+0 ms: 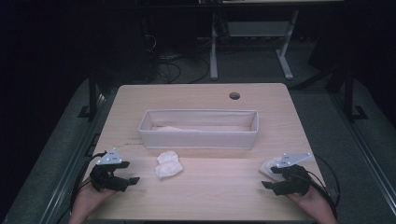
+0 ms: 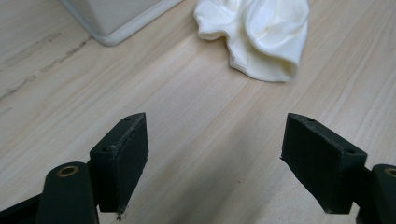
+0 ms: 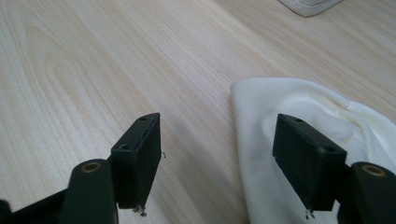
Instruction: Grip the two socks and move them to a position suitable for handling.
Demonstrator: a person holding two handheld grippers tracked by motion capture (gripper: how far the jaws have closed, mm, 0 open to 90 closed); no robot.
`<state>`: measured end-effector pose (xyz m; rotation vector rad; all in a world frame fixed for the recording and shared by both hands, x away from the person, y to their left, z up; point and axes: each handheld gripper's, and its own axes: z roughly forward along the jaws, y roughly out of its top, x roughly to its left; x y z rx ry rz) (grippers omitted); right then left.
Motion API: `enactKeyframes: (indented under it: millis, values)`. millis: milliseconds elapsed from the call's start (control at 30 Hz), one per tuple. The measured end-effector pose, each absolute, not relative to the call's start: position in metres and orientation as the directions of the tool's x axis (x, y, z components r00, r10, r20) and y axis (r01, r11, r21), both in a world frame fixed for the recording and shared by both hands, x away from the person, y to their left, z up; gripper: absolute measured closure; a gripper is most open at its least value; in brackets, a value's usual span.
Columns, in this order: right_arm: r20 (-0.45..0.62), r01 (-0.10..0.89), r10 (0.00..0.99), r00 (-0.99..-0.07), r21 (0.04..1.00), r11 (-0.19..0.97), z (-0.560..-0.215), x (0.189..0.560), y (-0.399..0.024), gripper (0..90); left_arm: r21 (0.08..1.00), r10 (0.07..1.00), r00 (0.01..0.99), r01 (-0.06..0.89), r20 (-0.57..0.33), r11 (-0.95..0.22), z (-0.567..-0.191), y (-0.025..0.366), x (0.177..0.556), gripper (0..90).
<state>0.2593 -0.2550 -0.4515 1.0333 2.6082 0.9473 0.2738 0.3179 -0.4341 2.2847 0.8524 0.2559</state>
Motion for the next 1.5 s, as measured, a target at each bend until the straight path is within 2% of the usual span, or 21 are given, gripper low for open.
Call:
enactKeyframes:
  millis: [267, 633, 1500]
  values:
    - [0.066, 0.542, 0.652, -0.755, 0.622, 0.565, -0.452, 0.259, -0.250, 31.6, 0.666, 0.641, 0.766, 0.503, -0.049, -0.550, -0.430, 0.324, 0.272, 22.8]
    - [0.059, 0.522, 0.633, -0.772, 0.627, 0.578, -0.447, 0.260, -0.244, 30.8, 0.615, 0.594, 0.804, 0.480, -0.024, -0.625, -0.416, 0.313, 0.270, 26.1]
    - [0.021, 0.484, 0.597, -0.802, 0.608, 0.629, -0.443, 0.257, -0.238, 30.3, 0.513, 0.463, 0.886, 0.403, -0.011, -0.758, -0.394, 0.249, 0.306, 32.0]
